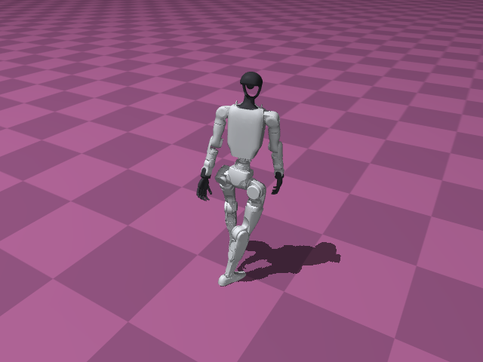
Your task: Walk run
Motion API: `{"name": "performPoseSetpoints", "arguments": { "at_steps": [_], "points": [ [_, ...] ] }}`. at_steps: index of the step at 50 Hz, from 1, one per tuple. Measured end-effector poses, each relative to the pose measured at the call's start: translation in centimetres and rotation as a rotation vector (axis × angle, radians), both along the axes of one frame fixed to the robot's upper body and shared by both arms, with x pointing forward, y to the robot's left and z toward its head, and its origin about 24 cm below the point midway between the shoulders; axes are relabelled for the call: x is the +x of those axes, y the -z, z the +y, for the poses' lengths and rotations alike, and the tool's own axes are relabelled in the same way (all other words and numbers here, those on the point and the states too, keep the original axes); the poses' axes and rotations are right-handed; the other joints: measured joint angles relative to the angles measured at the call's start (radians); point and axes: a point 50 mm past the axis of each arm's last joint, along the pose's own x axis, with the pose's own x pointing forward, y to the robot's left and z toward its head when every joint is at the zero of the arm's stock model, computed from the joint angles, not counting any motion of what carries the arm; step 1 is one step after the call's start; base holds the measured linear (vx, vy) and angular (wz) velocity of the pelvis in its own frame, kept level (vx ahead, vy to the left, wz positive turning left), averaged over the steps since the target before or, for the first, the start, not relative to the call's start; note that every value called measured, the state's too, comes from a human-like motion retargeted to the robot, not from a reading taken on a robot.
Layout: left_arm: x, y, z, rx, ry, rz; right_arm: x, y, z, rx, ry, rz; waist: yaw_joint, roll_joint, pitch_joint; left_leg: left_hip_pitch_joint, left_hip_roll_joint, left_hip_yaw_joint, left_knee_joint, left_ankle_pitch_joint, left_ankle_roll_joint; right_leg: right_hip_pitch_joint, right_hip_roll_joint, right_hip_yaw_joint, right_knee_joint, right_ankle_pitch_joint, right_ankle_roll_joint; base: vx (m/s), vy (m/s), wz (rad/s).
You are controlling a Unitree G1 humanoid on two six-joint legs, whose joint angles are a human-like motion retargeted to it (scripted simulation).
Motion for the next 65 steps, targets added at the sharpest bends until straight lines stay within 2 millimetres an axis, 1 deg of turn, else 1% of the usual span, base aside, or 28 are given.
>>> {"name": "performPoseSetpoints", "arguments": {
  "at_steps": [4, 5, 7, 10, 13, 15, 18, 22, 25, 27, 30, 33, 34, 37, 38, 40, 43, 44, 45, 47, 48, 50, 51, 55, 58, 60, 63, 65],
  "points": [
    [0.7, 0.1, -0.1, -0.004, -0.013, -0.002, 2.6, -1.1, -0.4, -0.03, -0.06, -0.099, 0.032, -0.007, -0.008, -0.091, -0.044, -0.063, -0.138, -0.02, 0.002, 0.064, -0.004, 0.012, 0.003, -0.007, 0.059, 0.88, 0.05, -0.3],
    [0.9, 0.1, 0.1, 0.003, -0.014, -0.006, 2.8, -1.2, -0.3, -0.035, -0.077, -0.105, 0.026, 0.0, -0.012, -0.098, -0.042, -0.049, -0.127, 0.001, 0.011, 0.081, 0.005, 0.02, 0.009, 0.0, 0.077, 1.12, 0.1, 0.12],
    [1.5, 0.1, 0.5, 0.022, -0.001, -0.012, 1.8, -0.7, 0.1, -0.041, -0.111, -0.067, 0.007, 0.013, -0.032, -0.09, -0.029, -0.002, -0.057, 0.056, 0.056, 0.113, 0.018, 0.02, 0.032, 0.052, 0.114, 0.8, 0.03, 0.14],
    [2.7, 0.1, 1.1, 0.044, 0.028, -0.035, -1.7, 0.7, 0.7, -0.038, -0.141, 0.051, 0.037, 0.005, -0.042, -0.083, -0.045, -0.148, 0.031, 0.036, 0.091, 0.134, -0.005, 0.07, 0.121, 0.239, 0.124, 1.07, 0.06, -0.55],
    [4.7, 0.2, 1.8, 0.074, 0.046, -0.094, -6.5, 2.0, 2.0, -0.007, -0.136, 0.202, 0.022, 0.041, -0.053, 0.023, 0.002, -0.18, 0.048, -0.065, 0.091, 0.073, -0.024, 0.035, 0.346, 0.509, 0.036, 1.09, 0.08, -0.35],
    [6.6, 0.2, 2.3, 0.095, 0.054, -0.152, -9.2, 2.3, 2.1, 0.023, -0.14, 0.303, 0.017, 0.087, -0.049, 0.121, 0.088, -0.076, 0.018, -0.1, 0.089, 0.014, -0.041, -0.026, 0.548, 0.56, -0.044, 1.18, 0.14, -0.5],
    [9.6, -0.1, 3.5, 0.149, 0.036, -0.259, -11.7, 2.5, 2.2, 0.017, -0.164, 0.382, -0.035, 0.128, -0.03, 0.223, 0.09, -0.119, -0.024, -0.145, 0.071, -0.138, -0.091, -0.043, 0.808, 0.417, -0.078, 0.78, 0.06, -0.34],
    [14.4, -1.2, 5.8, 0.251, 0.048, -0.427, -14.2, 2.6, 2.8, 0.029, -0.08, 0.427, -0.137, 0.097, -0.023, 0.357, 0.012, -0.043, -0.156, -0.151, 0.081, -0.383, -0.183, -0.079, 0.937, 0.301, -0.061, 0.76, 0.01, 0.36],
    [18.3, -2.5, 7.2, 0.328, 0.073, -0.604, -16.6, 2.6, 3.6, 0.102, 0.021, 0.48, -0.179, 0.066, -0.031, 0.435, -0.049, -0.049, -0.22, -0.172, 0.07, -0.531, -0.207, -0.095, 0.809, 0.216, -0.05, 0.92, -0.08, 0.36],
    [20.9, -3.5, 7.8, 0.342, 0.087, -0.715, -18.2, 2.4, 4.3, 0.153, 0.074, 0.532, -0.208, 0.044, -0.03, 0.491, -0.087, -0.072, -0.248, -0.192, 0.062, -0.6, -0.194, -0.085, 0.627, 0.166, -0.054, 0.69, -0.11, 0.54],
    [24.1, -4.9, 7.8, 0.28, 0.105, -0.854, -20.1, 2.1, 5.1, 0.217, 0.126, 0.613, -0.262, 0.014, -0.028, 0.577, -0.139, -0.12, -0.277, -0.228, 0.057, -0.678, -0.16, -0.032, 0.331, 0.133, -0.025, 0.88, -0.19, 0.81],
    [26.0, -5.7, 6.9, 0.155, 0.093, -0.986, -21.0, 1.8, 5.3, 0.248, 0.137, 0.652, -0.278, 0.005, -0.044, 0.638, -0.148, -0.131, -0.284, -0.24, 0.029, -0.744, -0.137, -0.022, 0.206, 0.093, -0.016, 0.89, -0.21, 0.4],
    [26.1, -5.7, 6.7, 0.145, 0.08, -0.995, -21.2, 1.8, 5.3, 0.251, 0.135, 0.656, -0.276, 0.007, -0.05, 0.656, -0.147, -0.136, -0.28, -0.232, 0.017, -0.748, -0.136, -0.04, 0.208, 0.102, -0.038, 1.18, -0.31, 0.07],
    [24.5, -4.8, 6.3, 0.15, 0.068, -0.96, -21.2, 1.8, 4.7, 0.227, 0.127, 0.66, -0.284, 0.022, -0.069, 0.705, -0.141, -0.162, -0.242, -0.15, -0.03, -0.732, -0.136, -0.063, 0.284, 0.18, -0.122, 0.99, -0.19, 0.24],
    [23.4, -4.2, 6.2, 0.159, 0.073, -0.931, -21.2, 1.8, 4.6, 0.216, 0.124, 0.661, -0.295, 0.031, -0.073, 0.717, -0.132, -0.168, -0.219, -0.093, -0.052, -0.728, -0.144, -0.054, 0.325, 0.198, -0.137, 1.09, -0.2, 0.56],
    [20.7, -2.9, 5.8, 0.182, 0.084, -0.85, -20.5, 1.9, 4.3, 0.201, 0.131, 0.649, -0.319, 0.044, -0.077, 0.726, -0.104, -0.124, -0.15, 0.091, -0.065, -0.727, -0.143, 0.067, 0.41, 0.153, -0.139, 1.3, -0.26, 0.7],
    [15.4, -0.9, 4.6, 0.207, 0.103, -0.679, -18.9, 2.2, 3.9, 0.191, 0.133, 0.598, -0.287, -0.023, -0.089, 0.704, -0.099, 0.089, 0.045, 0.361, 0.014, -0.589, -0.226, 0.026, 0.378, 0.073, -0.122, 0.93, -0.16, -0.02],
    [14.0, -0.6, 4.4, 0.213, 0.111, -0.622, -18.1, 2.3, 3.7, 0.194, 0.129, 0.568, -0.272, -0.053, -0.083, 0.681, -0.096, 0.133, 0.138, 0.387, 0.044, -0.544, -0.256, 0.015, 0.364, 0.058, -0.112, 1.22, -0.31, -0.14],
    [12.6, -0.3, 4.1, 0.217, 0.119, -0.567, -17.2, 2.4, 3.6, 0.2, 0.123, 0.534, -0.26, -0.085, -0.074, 0.655, -0.084, 0.174, 0.237, 0.388, 0.076, -0.505, -0.284, 0.016, 0.356, 0.043, -0.098, 1.19, -0.32, 0.18],
    [10.4, 0.1, 3.5, 0.201, 0.113, -0.473, -15.1, 2.5, 3.0, 0.184, 0.1, 0.477, -0.231, -0.144, -0.05, 0.57, -0.047, 0.239, 0.411, 0.263, 0.144, -0.431, -0.317, 0.042, 0.329, 0.019, -0.066, 0.75, -0.2, 0.22],
    [9.3, 0.2, 3.2, 0.188, 0.101, -0.429, -14.0, 2.5, 2.7, 0.167, 0.082, 0.451, -0.217, -0.158, -0.041, 0.526, -0.023, 0.27, 0.459, 0.217, 0.157, -0.39, -0.323, 0.024, 0.306, 0.015, -0.053, 0.74, -0.18, 0.13],
    [7.2, 0.4, 2.8, 0.17, 0.054, -0.35, -11.2, 2.3, 2.1, 0.124, 0.039, 0.393, -0.198, -0.135, -0.027, 0.407, 0.029, 0.259, 0.513, 0.136, 0.13, -0.293, -0.275, -0.064, 0.222, 0.021, -0.042, 0.86, -0.21, 0.05],
    [6.1, 0.4, 2.6, 0.169, 0.023, -0.316, -9.8, 2.2, 1.7, 0.101, 0.015, 0.361, -0.186, -0.116, -0.025, 0.338, 0.038, 0.226, 0.509, 0.092, 0.109, -0.257, -0.224, -0.053, 0.174, 0.028, -0.041, 0.7, -0.19, -0.13],
    [2.1, 0.0, 1.9, 0.19, -0.087, -0.181, -4.0, 0.9, 0.3, 0.012, -0.07, 0.247, -0.113, -0.058, -0.008, 0.097, 0.032, 0.121, 0.353, -0.034, 0.063, -0.117, -0.084, -0.078, 0.04, 0.023, -0.026, 0.78, -0.19, -0.59],
    [0.9, -0.2, 1.6, 0.186, -0.127, -0.101, 0.6, -0.4, 0.6, -0.019, -0.129, 0.133, -0.047, -0.032, 0.015, 0.006, 0.022, 0.114, 0.101, -0.04, 0.025, -0.04, -0.021, -0.04, 0.006, -0.003, -0.005, 0.6, -0.09, -0.78],
    [0.8, -0.2, 1.3, 0.16, -0.124, -0.07, 3.3, -1.3, 0.8, -0.022, -0.162, 0.021, 0.001, -0.029, 0.016, -0.069, -0.005, 0.012, -0.024, -0.048, -0.024, 0.002, -0.01, -0.022, -0.006, -0.016, 0.021, 0.91, -0.02, -0.62],
    [1.4, -0.1, 1.1, 0.1, -0.089, -0.057, 5.6, -2.4, 1.3, 0.034, -0.178, -0.16, 0.037, -0.015, -0.014, -0.141, -0.027, -0.071, -0.105, -0.059, -0.013, 0.044, 0.001, -0.005, 0.003, -0.012, 0.069, 1.07, 0.06, -0.31],
    [1.9, -0.1, 1.3, 0.092, -0.077, -0.062, 5.9, -2.6, 2.3, 0.142, -0.155, -0.247, 0.031, -0.001, -0.028, -0.142, -0.018, -0.065, -0.047, -0.029, 0.026, 0.079, 0.013, 0.019, 0.027, 0.017, 0.103, 1.06, 0.12, -0.16]
  ]
}}
